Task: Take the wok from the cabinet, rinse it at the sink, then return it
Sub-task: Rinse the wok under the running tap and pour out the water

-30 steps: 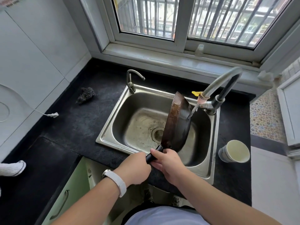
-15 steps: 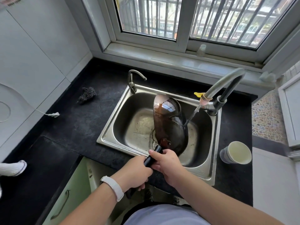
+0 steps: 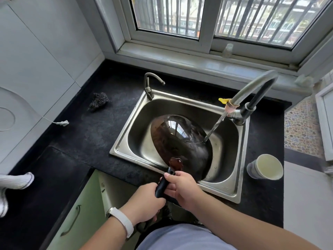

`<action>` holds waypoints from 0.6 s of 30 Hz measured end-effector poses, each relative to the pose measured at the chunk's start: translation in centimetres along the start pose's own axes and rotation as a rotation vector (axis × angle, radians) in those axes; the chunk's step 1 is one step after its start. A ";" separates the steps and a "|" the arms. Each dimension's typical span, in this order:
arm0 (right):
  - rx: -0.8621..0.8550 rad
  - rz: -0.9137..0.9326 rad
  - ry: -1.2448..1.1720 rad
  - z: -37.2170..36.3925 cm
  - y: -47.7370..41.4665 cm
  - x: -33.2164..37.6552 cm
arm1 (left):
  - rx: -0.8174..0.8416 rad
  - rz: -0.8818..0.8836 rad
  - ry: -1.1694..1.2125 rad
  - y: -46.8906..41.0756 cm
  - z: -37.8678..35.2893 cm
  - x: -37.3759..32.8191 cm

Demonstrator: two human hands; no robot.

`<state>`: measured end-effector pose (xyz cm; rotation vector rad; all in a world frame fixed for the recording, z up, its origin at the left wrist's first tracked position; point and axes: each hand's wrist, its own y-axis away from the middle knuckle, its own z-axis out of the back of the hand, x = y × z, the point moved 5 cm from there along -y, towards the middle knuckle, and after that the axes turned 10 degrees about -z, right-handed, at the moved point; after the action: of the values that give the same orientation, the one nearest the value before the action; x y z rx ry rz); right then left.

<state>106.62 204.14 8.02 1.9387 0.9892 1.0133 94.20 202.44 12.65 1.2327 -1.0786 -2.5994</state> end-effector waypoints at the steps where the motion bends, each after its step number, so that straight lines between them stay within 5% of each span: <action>1: -0.001 0.003 0.015 -0.1 -0.1 -0.2 | -0.033 -0.004 -0.085 0.2 0.1 0.0; 7: -0.035 0.003 0.111 -0.5 -0.5 -0.4 | -0.096 0.043 -0.435 0.7 -1.0 -0.9; 18: -0.086 0.006 0.291 -1.3 -1.0 -0.4 | -0.124 0.102 -0.166 1.5 -1.2 1.5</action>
<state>105.07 204.50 7.61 1.7573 1.0787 1.3457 93.68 200.15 12.04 0.9257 -0.9595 -2.6820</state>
